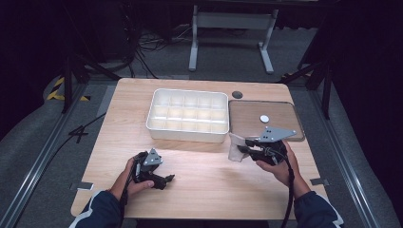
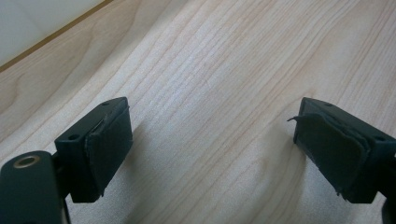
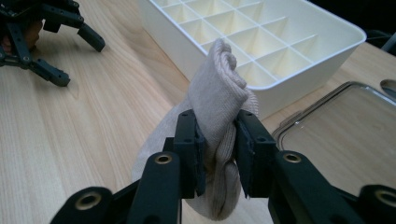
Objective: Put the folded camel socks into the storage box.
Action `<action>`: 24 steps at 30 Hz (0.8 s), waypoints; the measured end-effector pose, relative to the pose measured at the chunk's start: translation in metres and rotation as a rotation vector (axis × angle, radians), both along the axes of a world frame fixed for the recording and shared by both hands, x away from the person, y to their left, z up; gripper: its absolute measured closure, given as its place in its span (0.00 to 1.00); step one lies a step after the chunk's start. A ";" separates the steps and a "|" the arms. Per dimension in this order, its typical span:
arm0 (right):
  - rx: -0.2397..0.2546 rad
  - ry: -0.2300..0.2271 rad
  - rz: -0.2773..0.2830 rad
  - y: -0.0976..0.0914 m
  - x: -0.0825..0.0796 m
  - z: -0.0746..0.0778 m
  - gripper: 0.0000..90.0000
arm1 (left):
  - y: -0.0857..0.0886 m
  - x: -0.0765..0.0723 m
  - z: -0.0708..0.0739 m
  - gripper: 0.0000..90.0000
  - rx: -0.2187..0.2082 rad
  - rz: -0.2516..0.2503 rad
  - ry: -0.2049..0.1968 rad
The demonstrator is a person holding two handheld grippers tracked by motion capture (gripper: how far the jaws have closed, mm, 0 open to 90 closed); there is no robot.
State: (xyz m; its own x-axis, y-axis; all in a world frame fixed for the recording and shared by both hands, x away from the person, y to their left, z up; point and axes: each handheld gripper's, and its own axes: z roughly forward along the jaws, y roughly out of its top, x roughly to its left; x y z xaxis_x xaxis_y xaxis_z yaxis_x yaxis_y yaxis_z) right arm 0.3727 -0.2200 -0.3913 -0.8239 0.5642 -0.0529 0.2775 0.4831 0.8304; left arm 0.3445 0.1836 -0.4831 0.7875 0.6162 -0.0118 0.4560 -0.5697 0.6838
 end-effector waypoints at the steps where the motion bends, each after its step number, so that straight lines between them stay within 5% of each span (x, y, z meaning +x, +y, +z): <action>1: 0.001 -0.005 0.002 0.000 0.001 0.002 0.80 | 0.000 0.000 0.000 0.13 -0.001 0.000 0.000; 14: 0.014 -0.063 -0.030 0.000 0.018 0.031 0.80 | 0.000 0.000 0.000 0.13 -0.002 0.005 -0.004; 24: 0.012 -0.074 -0.050 0.002 0.031 0.036 0.80 | 0.000 0.000 0.000 0.13 -0.001 0.004 -0.004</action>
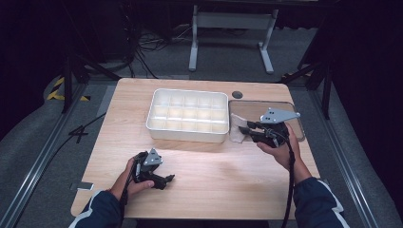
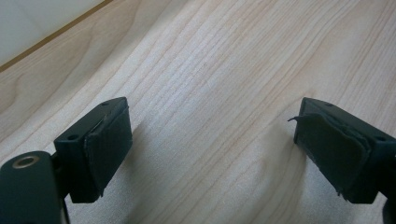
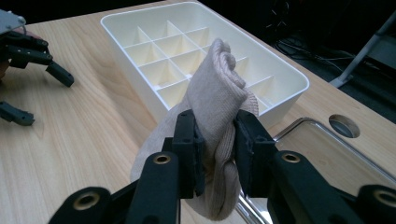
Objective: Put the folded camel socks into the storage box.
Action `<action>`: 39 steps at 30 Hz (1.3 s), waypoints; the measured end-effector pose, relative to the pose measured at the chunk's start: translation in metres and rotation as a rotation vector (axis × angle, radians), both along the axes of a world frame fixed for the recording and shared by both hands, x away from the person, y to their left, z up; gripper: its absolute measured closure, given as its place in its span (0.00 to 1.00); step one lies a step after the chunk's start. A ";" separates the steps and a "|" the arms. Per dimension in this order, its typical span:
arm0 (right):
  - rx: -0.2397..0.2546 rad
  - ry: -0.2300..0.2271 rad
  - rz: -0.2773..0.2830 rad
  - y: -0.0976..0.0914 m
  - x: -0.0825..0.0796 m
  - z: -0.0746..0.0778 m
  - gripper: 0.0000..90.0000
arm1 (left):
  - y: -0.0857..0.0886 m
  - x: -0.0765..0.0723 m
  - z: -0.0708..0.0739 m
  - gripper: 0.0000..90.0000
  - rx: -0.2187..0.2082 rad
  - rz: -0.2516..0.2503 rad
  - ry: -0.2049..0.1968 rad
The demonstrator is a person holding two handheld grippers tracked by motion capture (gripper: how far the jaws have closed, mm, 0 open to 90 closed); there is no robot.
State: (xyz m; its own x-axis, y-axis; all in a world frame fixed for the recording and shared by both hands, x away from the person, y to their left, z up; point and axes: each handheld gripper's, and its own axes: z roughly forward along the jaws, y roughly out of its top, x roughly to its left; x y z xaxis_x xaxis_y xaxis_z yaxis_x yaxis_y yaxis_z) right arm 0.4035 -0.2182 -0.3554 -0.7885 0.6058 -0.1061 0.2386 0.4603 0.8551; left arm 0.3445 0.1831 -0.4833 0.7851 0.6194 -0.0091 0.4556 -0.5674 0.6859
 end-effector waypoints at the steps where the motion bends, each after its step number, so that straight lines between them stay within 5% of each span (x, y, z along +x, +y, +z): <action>1: 0.001 -0.002 -0.001 0.000 0.002 0.001 0.80 | 0.000 0.000 0.000 0.13 0.000 0.000 0.000; 18: -0.032 -0.040 -0.017 0.024 0.029 0.019 0.80 | 0.000 0.000 0.000 0.13 -0.004 0.002 0.001; 39: -0.096 -0.019 -0.035 0.053 0.051 0.007 0.80 | -0.001 -0.001 0.000 0.13 0.001 -0.009 0.003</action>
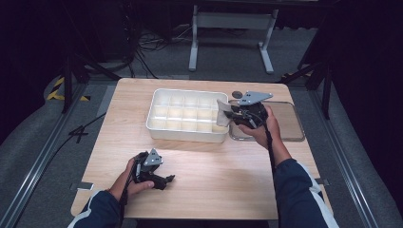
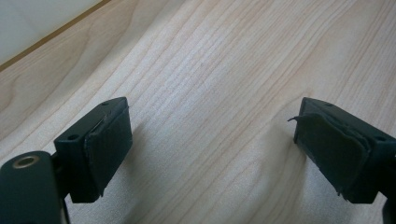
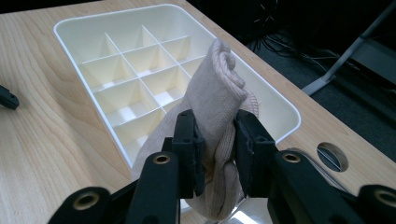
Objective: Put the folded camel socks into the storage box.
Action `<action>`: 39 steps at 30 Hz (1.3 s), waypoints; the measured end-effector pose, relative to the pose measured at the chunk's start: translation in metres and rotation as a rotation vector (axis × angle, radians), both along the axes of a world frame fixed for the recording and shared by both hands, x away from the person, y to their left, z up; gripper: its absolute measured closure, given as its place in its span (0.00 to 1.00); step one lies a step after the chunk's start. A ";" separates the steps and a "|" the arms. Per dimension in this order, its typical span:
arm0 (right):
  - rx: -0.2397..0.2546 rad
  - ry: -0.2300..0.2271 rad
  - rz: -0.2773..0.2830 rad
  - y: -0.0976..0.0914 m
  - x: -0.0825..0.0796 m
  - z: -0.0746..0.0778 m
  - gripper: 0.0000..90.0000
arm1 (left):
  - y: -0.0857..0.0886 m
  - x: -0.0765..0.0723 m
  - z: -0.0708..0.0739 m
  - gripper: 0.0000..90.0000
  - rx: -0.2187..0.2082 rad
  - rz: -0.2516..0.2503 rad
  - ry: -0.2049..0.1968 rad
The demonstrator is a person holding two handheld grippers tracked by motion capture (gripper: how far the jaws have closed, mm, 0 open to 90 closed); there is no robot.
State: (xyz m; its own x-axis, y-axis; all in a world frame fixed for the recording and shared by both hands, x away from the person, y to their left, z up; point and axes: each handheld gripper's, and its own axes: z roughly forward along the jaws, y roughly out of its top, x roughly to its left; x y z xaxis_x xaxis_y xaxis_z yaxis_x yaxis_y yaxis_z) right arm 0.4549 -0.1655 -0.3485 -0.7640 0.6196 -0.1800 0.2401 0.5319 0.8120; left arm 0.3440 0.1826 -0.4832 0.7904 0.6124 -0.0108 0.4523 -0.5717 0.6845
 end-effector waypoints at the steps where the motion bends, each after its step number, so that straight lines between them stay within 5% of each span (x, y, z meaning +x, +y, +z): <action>1: -0.008 0.000 -0.001 0.002 0.001 -0.001 0.80 | 0.000 0.000 0.000 0.13 -0.001 0.000 -0.001; 12: -0.093 0.004 -0.039 0.018 0.013 -0.020 0.80 | 0.000 0.000 0.000 0.13 0.000 0.000 -0.001; 21: -0.135 0.059 -0.015 0.025 0.020 -0.039 0.80 | 0.000 0.000 0.000 0.13 0.000 0.000 0.000; 35: -0.270 0.151 0.023 0.041 0.031 -0.058 0.80 | 0.000 0.000 0.000 0.13 -0.003 0.002 0.000; 39: -0.259 0.189 0.025 0.041 0.035 -0.058 0.80 | 0.000 0.000 0.000 0.13 -0.004 0.002 0.000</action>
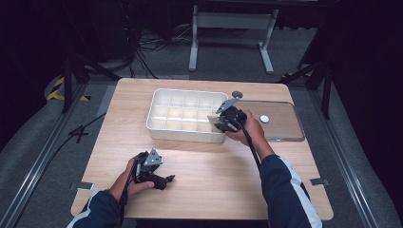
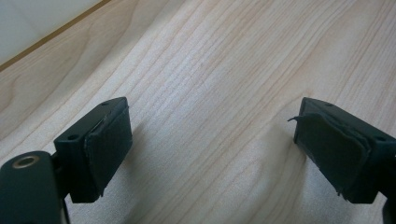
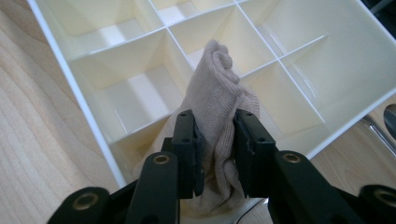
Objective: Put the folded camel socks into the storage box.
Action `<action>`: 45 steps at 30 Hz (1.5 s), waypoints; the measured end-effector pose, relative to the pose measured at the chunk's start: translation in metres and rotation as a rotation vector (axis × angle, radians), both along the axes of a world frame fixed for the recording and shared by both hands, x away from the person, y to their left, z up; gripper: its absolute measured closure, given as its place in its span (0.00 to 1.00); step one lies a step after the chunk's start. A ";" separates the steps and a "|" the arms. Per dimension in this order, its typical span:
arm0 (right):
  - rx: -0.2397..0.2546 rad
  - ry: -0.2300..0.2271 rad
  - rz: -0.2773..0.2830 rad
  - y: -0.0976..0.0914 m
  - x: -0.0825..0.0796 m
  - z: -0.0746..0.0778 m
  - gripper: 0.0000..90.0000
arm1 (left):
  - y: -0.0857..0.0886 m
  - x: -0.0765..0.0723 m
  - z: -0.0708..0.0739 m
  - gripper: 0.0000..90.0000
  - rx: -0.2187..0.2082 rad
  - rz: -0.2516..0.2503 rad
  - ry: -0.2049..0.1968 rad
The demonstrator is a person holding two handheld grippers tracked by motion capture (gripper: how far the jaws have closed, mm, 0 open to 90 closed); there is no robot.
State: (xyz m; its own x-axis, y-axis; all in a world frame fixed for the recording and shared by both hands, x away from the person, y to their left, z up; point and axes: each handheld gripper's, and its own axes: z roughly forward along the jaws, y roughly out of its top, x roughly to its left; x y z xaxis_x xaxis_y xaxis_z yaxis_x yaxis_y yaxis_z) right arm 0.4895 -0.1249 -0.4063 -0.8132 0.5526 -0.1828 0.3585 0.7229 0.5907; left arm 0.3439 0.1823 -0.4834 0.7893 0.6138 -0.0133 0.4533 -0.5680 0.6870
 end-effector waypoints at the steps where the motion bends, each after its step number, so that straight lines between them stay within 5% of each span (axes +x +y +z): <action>1: -0.001 0.014 -0.002 0.000 0.001 0.000 0.80 | 0.000 0.000 0.000 0.13 0.000 0.000 0.000; 32: -0.173 0.224 0.007 0.017 0.022 -0.005 0.82 | -0.002 0.001 0.000 0.12 0.003 -0.009 0.001; 42: -0.103 0.204 0.004 0.009 0.016 0.007 0.68 | -0.002 0.001 0.001 0.12 0.005 -0.012 0.004; 45: -0.044 0.177 -0.008 0.004 0.013 0.016 0.64 | -0.002 0.000 0.000 0.12 0.004 -0.011 0.005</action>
State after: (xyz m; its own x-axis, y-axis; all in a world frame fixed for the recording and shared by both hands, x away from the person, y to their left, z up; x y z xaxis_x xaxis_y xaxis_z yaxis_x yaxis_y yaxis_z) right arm 0.5026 -0.1209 -0.3901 -0.8303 0.5539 -0.0616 0.4599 0.7433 0.4858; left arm 0.3443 0.1805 -0.4829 0.7957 0.6055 -0.0151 0.4507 -0.5752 0.6827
